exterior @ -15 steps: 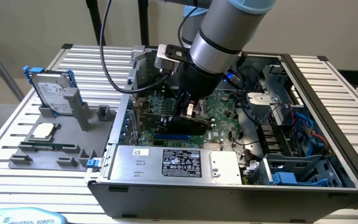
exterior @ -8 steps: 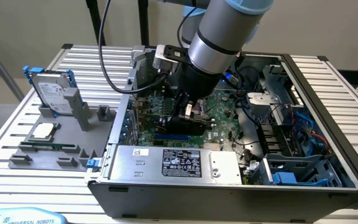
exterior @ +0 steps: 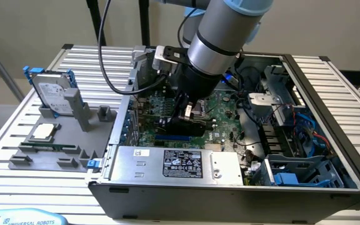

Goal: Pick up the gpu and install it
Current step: 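Insert the gpu into the slot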

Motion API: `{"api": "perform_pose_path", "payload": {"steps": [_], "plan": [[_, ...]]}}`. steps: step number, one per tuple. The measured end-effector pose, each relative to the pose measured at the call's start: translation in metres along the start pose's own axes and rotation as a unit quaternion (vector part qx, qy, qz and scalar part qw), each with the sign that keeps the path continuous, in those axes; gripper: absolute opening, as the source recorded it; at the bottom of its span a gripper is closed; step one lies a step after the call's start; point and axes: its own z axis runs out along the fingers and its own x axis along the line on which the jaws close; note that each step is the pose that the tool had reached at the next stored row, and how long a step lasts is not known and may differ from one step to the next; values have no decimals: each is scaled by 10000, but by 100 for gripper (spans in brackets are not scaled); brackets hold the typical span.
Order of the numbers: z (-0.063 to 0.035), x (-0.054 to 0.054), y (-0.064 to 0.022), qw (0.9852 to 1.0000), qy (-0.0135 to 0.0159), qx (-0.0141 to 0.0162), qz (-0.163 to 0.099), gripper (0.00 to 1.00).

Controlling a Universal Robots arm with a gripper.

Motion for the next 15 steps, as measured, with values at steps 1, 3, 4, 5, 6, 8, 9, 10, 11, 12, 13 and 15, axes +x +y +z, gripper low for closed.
{"api": "perform_pose_path", "payload": {"steps": [1,3,4,5,6,8,9,10,11,12,13,15], "plan": [[1,0,0,10000,-1,0,0,26],[2,0,0,10000,-1,0,0,26],[4,0,1,10000,-2,0,0,26],[7,0,5,10000,-1,0,0,26],[9,0,10,10000,0,0,-4,26],[14,1,16,10000,3,0,-16,26],[14,1,16,10000,6,1,-23,26],[14,1,16,10000,8,3,-28,26],[15,1,16,10000,9,6,-33,26],[16,1,16,10000,9,9,-37,26],[16,1,16,10000,10,13,-39,26],[17,0,16,10000,9,31,-41,26]]}}
